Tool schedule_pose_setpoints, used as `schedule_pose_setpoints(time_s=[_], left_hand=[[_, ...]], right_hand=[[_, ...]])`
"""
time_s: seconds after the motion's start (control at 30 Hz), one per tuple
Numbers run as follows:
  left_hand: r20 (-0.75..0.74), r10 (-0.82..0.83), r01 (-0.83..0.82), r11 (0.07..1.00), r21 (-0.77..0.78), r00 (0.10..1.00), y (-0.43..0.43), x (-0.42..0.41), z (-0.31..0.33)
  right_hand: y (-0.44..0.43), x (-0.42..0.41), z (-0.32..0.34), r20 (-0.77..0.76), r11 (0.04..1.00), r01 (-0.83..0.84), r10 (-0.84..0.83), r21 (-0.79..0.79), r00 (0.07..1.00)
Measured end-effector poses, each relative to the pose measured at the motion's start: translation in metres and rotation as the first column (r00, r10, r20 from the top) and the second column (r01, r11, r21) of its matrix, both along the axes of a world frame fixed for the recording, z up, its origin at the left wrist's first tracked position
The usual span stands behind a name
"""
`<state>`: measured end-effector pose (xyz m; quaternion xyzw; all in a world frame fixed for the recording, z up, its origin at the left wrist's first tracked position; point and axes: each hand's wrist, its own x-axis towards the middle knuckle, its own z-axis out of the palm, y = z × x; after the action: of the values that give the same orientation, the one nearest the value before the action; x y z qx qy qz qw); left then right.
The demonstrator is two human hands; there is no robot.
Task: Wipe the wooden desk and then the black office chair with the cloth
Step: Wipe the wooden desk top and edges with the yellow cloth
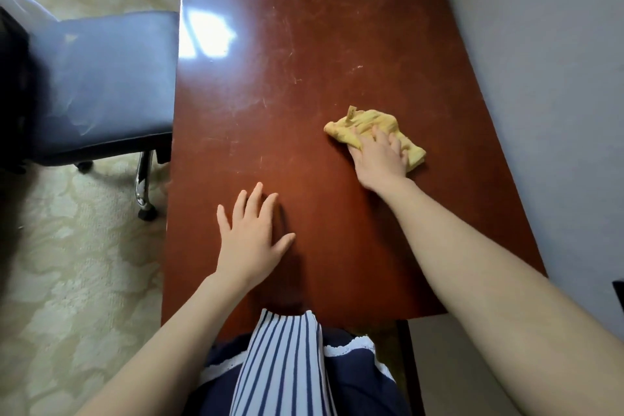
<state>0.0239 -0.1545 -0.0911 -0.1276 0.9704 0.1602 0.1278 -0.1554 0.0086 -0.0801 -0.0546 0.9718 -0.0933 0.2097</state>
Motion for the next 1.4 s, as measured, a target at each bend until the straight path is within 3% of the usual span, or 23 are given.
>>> schedule_pose_setpoints(time_s=[0.27,0.57,0.9,1.07,1.17,1.4], left_hand=[[0.08,0.245,-0.239,0.968,-0.08,0.966,-0.052,0.011,0.002],[0.169,0.301,-0.287,0.952,-0.103,0.939,-0.073,0.024,-0.005],[0.102,0.229,-0.224,0.973,-0.057,0.968,-0.088,0.035,-0.007],[0.088,0.188,-0.189,0.982,0.0,0.978,-0.099,0.038,-0.006],[0.092,0.157,-0.161,0.986,0.035,0.983,-0.102,0.039,-0.004],[0.107,0.108,-0.113,0.993,0.039,0.988,-0.109,0.04,0.0]], right_hand=[[-0.06,0.089,-0.015,-0.126,0.915,-0.4,0.391,-0.053,0.912],[0.009,0.142,-0.016,-0.239,0.792,-0.599,0.562,-0.118,0.791],[0.047,0.075,-0.006,-0.16,0.903,-0.403,0.425,0.15,0.891],[0.006,0.04,-0.005,-0.099,0.993,-0.113,0.117,0.042,0.988],[-0.038,0.037,-0.007,-0.058,0.999,0.043,-0.045,-0.03,0.997],[-0.128,0.091,-0.017,-0.099,0.959,-0.275,0.268,-0.068,0.958]])
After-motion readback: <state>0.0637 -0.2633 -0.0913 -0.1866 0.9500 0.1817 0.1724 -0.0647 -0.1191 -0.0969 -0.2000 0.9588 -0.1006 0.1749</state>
